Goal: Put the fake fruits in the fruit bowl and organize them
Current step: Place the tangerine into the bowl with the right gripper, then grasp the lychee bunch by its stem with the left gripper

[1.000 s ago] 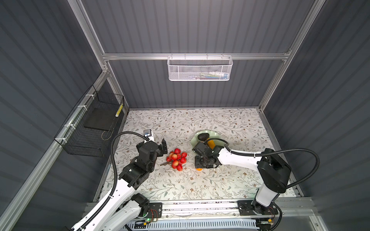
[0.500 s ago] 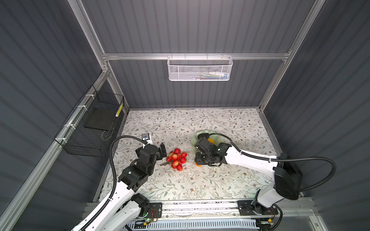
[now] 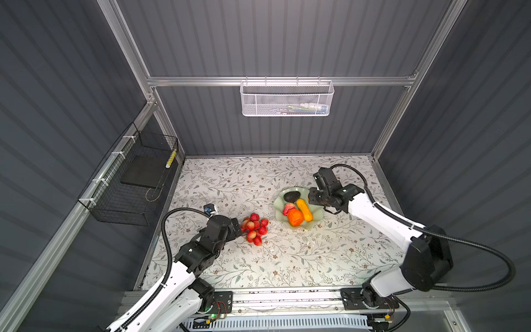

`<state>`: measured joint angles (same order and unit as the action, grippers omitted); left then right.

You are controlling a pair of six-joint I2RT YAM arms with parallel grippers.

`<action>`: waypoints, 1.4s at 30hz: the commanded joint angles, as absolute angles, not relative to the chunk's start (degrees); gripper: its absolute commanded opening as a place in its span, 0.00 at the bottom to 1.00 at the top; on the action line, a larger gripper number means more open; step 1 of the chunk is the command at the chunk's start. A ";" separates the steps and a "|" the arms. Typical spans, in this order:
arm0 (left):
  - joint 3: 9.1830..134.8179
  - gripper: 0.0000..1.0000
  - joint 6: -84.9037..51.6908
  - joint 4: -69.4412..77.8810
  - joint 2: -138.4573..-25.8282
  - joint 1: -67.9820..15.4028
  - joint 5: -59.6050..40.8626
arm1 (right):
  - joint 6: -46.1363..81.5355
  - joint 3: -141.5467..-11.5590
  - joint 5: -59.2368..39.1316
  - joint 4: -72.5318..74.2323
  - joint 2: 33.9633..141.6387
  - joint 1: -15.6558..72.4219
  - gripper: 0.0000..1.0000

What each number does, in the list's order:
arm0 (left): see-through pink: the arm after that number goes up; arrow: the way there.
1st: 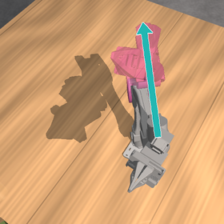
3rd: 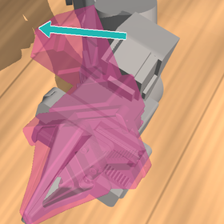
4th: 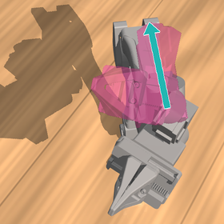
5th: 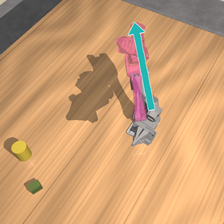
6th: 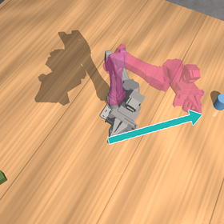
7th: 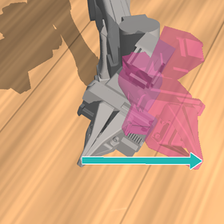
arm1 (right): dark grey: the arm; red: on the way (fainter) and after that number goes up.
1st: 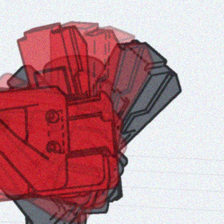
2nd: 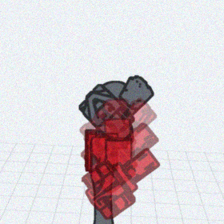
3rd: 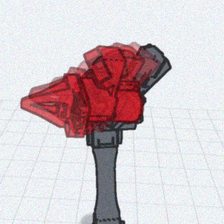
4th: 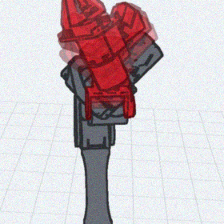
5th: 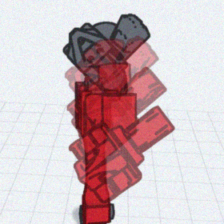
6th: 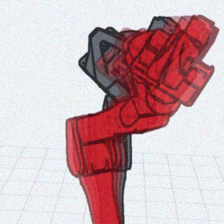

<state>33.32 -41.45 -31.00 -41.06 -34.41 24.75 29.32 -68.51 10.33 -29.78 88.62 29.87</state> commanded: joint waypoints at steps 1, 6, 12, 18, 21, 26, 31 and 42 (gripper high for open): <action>31.75 0.99 -48.45 -33.08 -39.59 -34.34 20.68 | 24.18 -70.78 10.91 -27.58 92.77 28.23 0.37; 28.58 0.99 -53.85 -31.27 -37.73 -34.37 17.67 | 22.33 -72.32 12.11 -26.11 98.26 27.83 0.42; 25.07 0.98 -59.86 -25.56 -38.73 -34.36 13.60 | 21.97 -72.96 12.91 -25.33 99.74 27.52 0.66; 21.65 0.94 -67.08 -19.32 -40.50 -34.32 11.08 | 21.02 -72.08 14.43 -24.42 94.40 27.08 0.82; 19.26 0.90 -71.46 -16.72 -40.21 -34.37 10.84 | 20.58 -71.36 14.71 -23.93 91.09 26.99 0.87; 15.11 0.84 -77.70 -12.38 -38.29 -34.37 11.44 | 20.04 -69.95 14.81 -23.06 86.62 26.93 0.93; 13.70 0.70 -80.10 -9.28 -37.13 -34.36 14.14 | 19.70 -68.28 14.25 -22.59 83.89 26.82 0.97; 15.13 0.58 -80.70 -2.08 -48.08 -34.37 13.89 | 19.42 -63.48 11.88 -19.07 78.46 26.80 0.99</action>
<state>14.24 -79.59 -4.16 -46.70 -34.41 13.87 20.05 -64.31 12.38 -20.56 80.51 27.03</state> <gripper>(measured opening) 0.583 0.989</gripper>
